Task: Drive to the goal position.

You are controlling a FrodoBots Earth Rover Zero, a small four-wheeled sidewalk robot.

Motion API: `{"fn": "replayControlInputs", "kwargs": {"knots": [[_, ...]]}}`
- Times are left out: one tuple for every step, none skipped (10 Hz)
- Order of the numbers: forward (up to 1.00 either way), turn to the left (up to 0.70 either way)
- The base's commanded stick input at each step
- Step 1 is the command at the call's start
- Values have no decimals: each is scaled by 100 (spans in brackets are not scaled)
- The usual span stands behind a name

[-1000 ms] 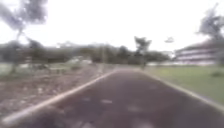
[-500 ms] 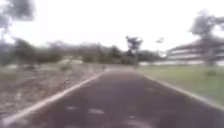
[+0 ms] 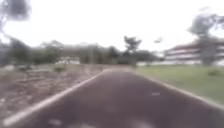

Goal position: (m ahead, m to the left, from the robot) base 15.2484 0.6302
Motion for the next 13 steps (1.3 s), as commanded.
{"fn": "replayControlInputs", "kwargs": {"knots": [[70,0],[70,0],[70,0],[70,0],[70,0],[70,0],[70,0],[70,0],[70,0],[70,0],[70,0],[70,0],[70,0]]}}
